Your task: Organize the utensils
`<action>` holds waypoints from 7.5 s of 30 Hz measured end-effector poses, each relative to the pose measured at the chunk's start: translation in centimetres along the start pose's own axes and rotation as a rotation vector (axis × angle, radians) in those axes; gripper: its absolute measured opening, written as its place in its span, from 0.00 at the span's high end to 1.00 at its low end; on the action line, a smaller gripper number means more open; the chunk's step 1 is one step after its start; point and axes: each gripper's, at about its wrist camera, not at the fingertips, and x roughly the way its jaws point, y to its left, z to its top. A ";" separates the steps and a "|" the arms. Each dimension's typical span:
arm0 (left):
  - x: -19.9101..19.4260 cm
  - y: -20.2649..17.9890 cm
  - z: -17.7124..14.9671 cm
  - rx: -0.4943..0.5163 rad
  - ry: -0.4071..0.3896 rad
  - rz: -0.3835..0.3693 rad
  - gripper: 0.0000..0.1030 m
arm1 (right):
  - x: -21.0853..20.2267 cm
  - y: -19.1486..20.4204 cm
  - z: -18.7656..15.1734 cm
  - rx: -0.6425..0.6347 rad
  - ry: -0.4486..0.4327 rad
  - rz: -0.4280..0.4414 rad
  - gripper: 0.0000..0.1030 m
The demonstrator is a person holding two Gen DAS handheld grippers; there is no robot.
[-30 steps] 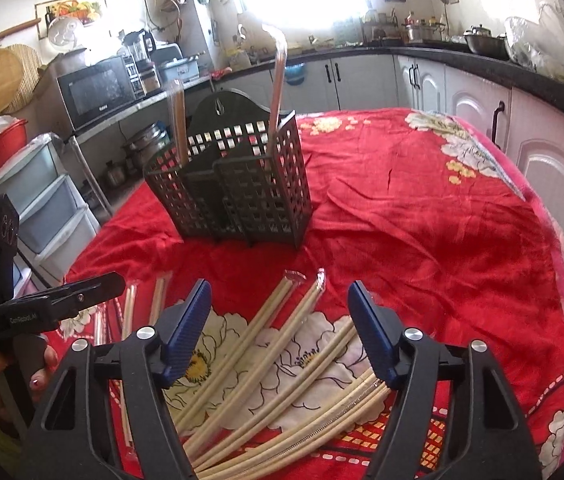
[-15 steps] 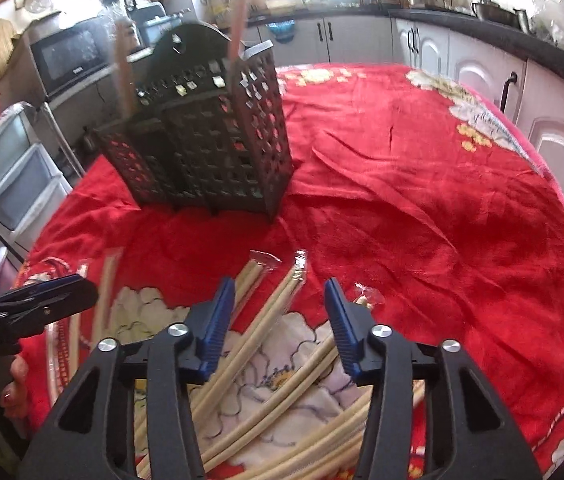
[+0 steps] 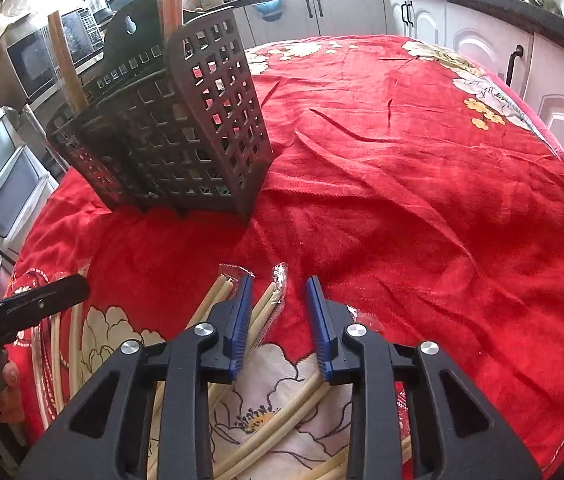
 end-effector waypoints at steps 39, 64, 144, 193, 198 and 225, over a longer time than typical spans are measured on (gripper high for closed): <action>-4.7 -2.5 0.6 0.103 -0.168 0.049 0.97 | -7.7 2.3 -0.4 0.041 -0.194 0.179 0.95; -14.7 -4.2 1.7 0.149 -0.410 -0.050 0.99 | -17.3 9.4 2.8 -0.165 -0.417 0.286 0.96; -15.2 -15.0 15.0 0.319 -0.664 -0.022 1.00 | -18.5 6.1 16.5 -0.101 -0.677 0.246 0.98; -12.2 -9.2 9.9 0.215 -0.603 -0.051 0.93 | -15.2 2.8 8.8 0.001 -0.645 0.103 0.89; -12.2 -9.0 9.7 0.210 -0.601 -0.053 0.90 | -15.6 2.9 7.9 0.008 -0.645 0.105 0.76; -12.8 -7.6 6.7 0.187 -0.513 -0.086 0.11 | -16.0 2.3 4.0 0.032 -0.575 0.081 0.46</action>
